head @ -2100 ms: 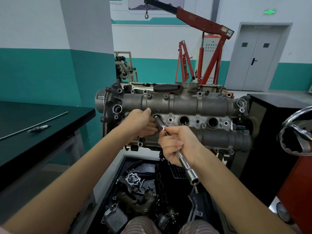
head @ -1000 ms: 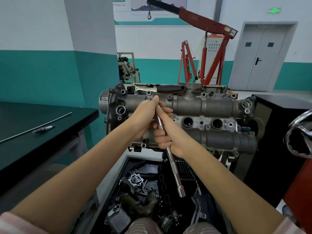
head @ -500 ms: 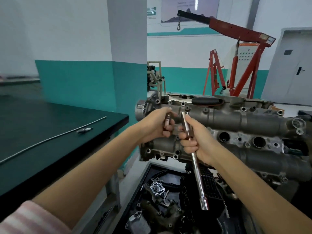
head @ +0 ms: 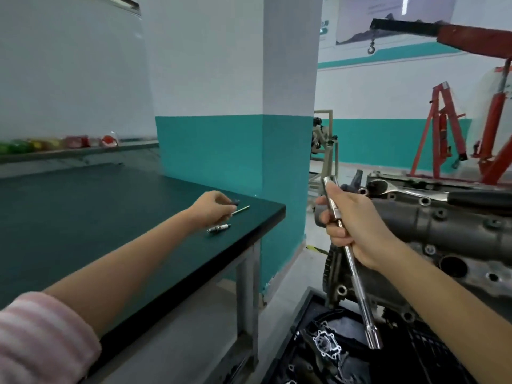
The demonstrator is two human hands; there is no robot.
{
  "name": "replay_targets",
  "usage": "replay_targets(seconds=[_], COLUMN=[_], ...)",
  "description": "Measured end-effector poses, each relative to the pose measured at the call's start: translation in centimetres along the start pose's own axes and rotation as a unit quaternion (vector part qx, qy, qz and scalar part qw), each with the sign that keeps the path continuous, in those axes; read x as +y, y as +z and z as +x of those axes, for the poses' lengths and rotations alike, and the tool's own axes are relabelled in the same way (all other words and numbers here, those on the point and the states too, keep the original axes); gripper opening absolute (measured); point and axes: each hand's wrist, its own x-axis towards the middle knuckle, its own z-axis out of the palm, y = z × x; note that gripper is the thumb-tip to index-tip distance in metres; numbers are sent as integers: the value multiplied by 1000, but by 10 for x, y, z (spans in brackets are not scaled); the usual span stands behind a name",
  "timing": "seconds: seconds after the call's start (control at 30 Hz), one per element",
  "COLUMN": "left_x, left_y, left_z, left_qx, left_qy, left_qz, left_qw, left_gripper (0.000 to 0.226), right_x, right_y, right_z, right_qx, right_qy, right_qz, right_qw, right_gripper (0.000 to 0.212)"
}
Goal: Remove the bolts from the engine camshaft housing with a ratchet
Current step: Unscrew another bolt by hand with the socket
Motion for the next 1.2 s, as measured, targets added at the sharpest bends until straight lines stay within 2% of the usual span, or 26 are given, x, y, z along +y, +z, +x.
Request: replay_targets(seconds=[0.1, 0.17, 0.33, 0.6, 0.73, 0.97, 1.03, 1.13, 1.2], left_x=[-38, -55, -84, -106, -108, -102, -97, -79, -59], left_y=[-9, -5, 20, 42, 40, 35, 33, 38, 45], left_z=[20, 29, 51, 60, 61, 56, 52, 38, 27], left_qx=[39, 46, 55, 139, 143, 131, 137, 140, 143], left_qy=[-8, 13, 47, 93, 71, 73, 70, 87, 129], left_qz=[126, 204, 274, 466, 441, 450, 412, 285, 236], left_qw=[991, 978, 959, 869, 883, 880, 898, 944, 953], left_gripper=[18, 19, 20, 31, 29, 38, 40, 35, 32], right_x=[2, 4, 7, 8, 8, 8, 9, 8, 8], right_y=[4, 3, -2, -3, -1, 0, 0, 1, 3], right_z=[8, 10, 11, 13, 12, 12, 12, 11, 9], right_qx=[2, 0, -23, -25, -20, -11, -6, 5, 14], right_qy=[-24, -35, -46, -52, -52, -54, -56, -63, -66], right_qz=[-38, -53, -55, -84, -93, -109, -113, -123, -125], right_qw=[999, 998, 997, 995, 994, 993, 992, 990, 990], right_gripper=[37, 39, 45, 47, 46, 44, 45, 45, 46])
